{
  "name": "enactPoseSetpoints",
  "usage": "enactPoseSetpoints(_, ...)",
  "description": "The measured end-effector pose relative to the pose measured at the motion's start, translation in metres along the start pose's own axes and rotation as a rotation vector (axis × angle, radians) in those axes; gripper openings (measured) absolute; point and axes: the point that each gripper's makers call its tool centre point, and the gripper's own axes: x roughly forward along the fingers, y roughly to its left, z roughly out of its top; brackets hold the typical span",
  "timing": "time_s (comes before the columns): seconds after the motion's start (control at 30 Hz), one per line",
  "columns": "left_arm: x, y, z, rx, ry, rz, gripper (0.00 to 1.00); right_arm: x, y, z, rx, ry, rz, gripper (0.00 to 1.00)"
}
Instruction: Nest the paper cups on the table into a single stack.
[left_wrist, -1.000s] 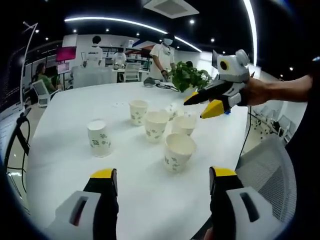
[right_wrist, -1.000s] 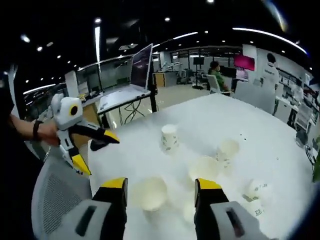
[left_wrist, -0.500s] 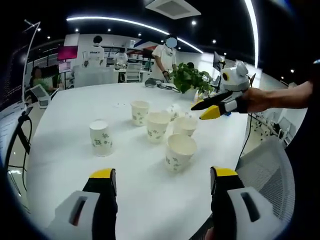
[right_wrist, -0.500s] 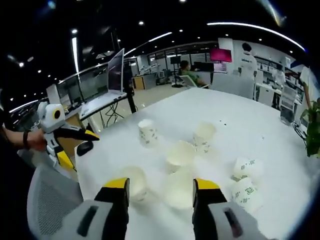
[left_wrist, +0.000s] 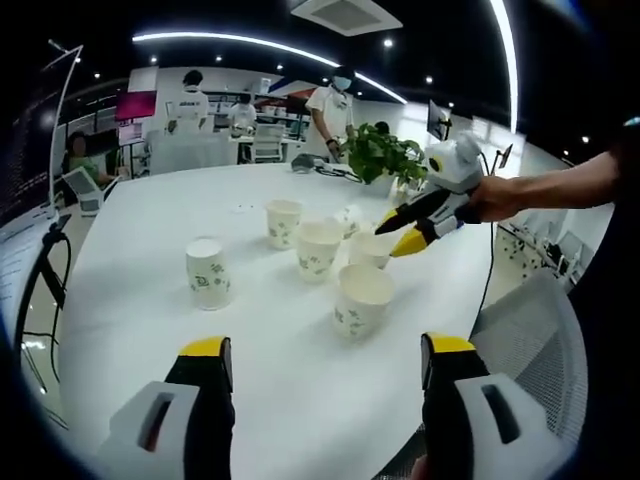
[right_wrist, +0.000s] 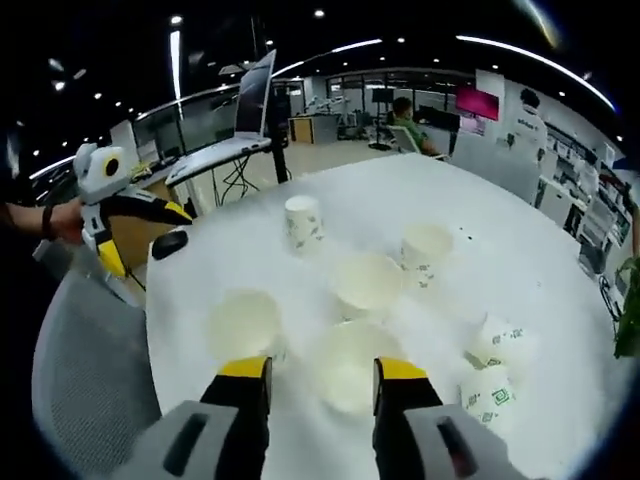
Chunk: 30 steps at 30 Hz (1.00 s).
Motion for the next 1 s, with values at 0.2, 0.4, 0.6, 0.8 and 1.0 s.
enactPoseSetpoints(0.2,0.000,-0.003,0.004,0.017,0.000,-0.003,0.76,0.012,0.003,-0.013,-0.125,0.139,0.033,0.39)
enactPoseSetpoints(0.4,-0.004,-0.009,0.011,0.043,0.005,-0.003,0.77,0.027,0.001,-0.024,-0.174,0.217,0.078,0.38)
enactPoseSetpoints(0.6,-0.005,-0.008,0.011,0.078,0.046,0.002,0.77,0.040,-0.002,-0.039,-0.277,0.339,0.090,0.34)
enactPoseSetpoints(0.8,-0.007,-0.006,0.010,0.090,0.061,0.004,0.78,0.048,0.002,-0.048,-0.326,0.401,0.097,0.28)
enactPoseSetpoints(1.0,-0.010,-0.006,0.010,0.075,0.054,0.009,0.78,0.051,0.003,-0.053,-0.349,0.449,0.092,0.15)
